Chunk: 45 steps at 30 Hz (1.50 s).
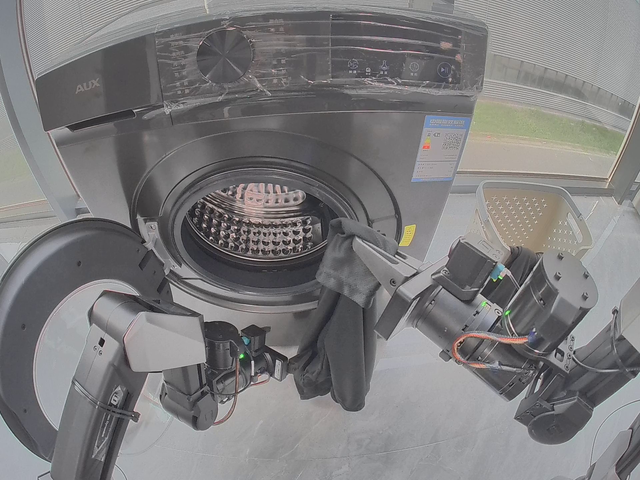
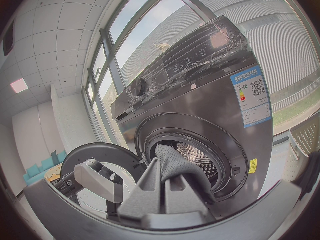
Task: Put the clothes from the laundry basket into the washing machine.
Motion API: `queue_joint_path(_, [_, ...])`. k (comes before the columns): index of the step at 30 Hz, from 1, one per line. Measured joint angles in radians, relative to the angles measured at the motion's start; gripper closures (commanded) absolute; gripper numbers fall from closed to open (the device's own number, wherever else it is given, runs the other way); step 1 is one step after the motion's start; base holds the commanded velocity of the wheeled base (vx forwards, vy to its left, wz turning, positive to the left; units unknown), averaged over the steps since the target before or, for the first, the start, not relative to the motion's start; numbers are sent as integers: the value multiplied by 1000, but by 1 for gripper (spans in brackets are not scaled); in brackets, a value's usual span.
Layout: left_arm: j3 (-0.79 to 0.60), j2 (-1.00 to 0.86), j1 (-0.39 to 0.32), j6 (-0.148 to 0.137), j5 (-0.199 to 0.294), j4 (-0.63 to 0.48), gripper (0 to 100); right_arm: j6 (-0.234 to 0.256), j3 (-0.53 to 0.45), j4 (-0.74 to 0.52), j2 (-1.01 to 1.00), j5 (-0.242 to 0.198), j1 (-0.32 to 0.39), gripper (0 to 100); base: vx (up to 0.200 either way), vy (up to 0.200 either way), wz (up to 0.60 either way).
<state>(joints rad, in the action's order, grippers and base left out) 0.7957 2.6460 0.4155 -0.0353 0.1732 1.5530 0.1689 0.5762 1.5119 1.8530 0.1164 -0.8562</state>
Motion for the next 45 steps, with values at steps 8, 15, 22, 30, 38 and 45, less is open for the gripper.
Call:
queue_joint_path(8, [21, 2, -11, 1, -1, 0, 0, 1, 1, 2, -1, 0, -13, 100, 0, 0, 0])
queue_joint_path(15, [62, 14, -7, 7, -4, 0, 0, 3, 5, 5, 1, 0, -49, 100, 0, 0, 0])
queue_joint_path(22, [64, 24, 30, 6, -1, 0, 0, 3, 13, 5, 9, 0, -59, 100, 0, 0, 0])
queue_joint_path(30, [31, 26, 59, -4, 40, 0, 0, 3, 18, 3, 13, 0, -58, 100, 0, 0, 0])
queue_joint_path(38, [16, 26, 77, -11, 125, 0, 0, 4, 14, 5, 14, 1, -60, 100, 0, 0, 0])
queue_joint_path(45, [28, 26, 74, -12, 120, 0, 0, 3, 9, 4, 14, 1, -54, 100, 0, 0, 0])
